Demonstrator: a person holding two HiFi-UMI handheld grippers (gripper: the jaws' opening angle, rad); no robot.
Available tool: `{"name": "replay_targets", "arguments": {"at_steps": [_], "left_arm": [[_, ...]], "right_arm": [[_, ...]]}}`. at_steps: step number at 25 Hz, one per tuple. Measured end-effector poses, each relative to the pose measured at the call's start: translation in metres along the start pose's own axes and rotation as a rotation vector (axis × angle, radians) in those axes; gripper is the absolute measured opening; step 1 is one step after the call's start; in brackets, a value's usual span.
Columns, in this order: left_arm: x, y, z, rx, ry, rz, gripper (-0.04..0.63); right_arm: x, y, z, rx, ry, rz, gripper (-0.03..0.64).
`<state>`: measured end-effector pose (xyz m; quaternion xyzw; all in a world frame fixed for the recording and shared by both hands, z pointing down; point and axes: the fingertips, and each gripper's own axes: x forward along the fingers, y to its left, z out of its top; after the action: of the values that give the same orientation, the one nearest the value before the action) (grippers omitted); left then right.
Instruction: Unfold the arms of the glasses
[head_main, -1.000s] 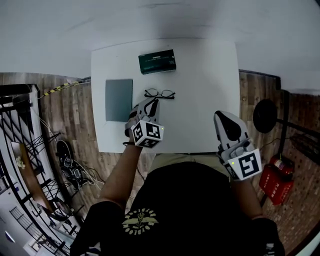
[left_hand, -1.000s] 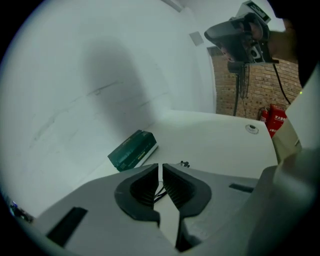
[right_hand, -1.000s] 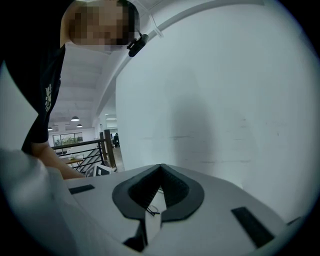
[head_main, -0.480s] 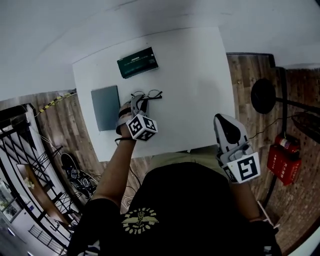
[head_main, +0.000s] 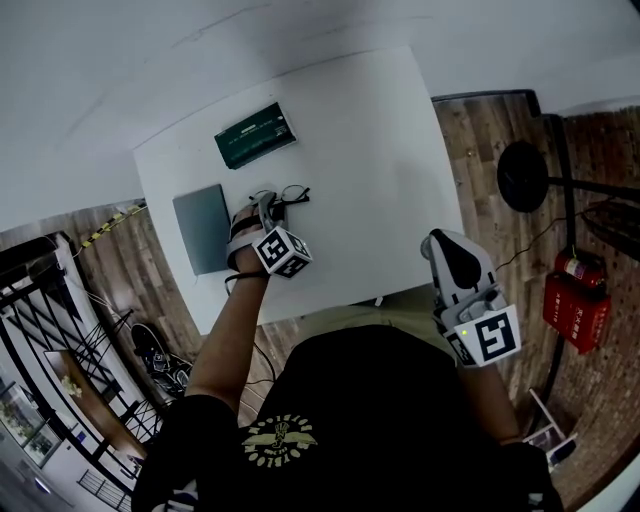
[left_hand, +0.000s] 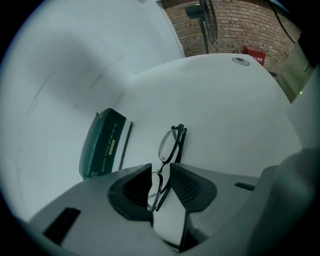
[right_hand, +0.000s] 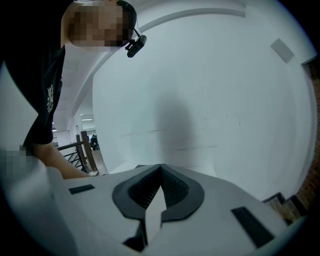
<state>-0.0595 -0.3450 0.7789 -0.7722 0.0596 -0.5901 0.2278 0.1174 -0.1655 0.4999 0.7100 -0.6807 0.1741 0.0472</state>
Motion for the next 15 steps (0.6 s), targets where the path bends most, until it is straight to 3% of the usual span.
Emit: {"name": "replay_targets", "arguments": {"at_steps": [7, 15], "left_arm": [[0.0, 0.002, 0.001, -0.007, -0.005, 0.024, 0.055], [-0.009, 0.016, 0.0, -0.111, -0.049, 0.069, 0.026]], "right_arm": [[-0.004, 0.012, 0.009, -0.018, -0.015, 0.025, 0.002], [-0.008, 0.026, 0.025, -0.061, -0.031, 0.051, 0.002]]}}
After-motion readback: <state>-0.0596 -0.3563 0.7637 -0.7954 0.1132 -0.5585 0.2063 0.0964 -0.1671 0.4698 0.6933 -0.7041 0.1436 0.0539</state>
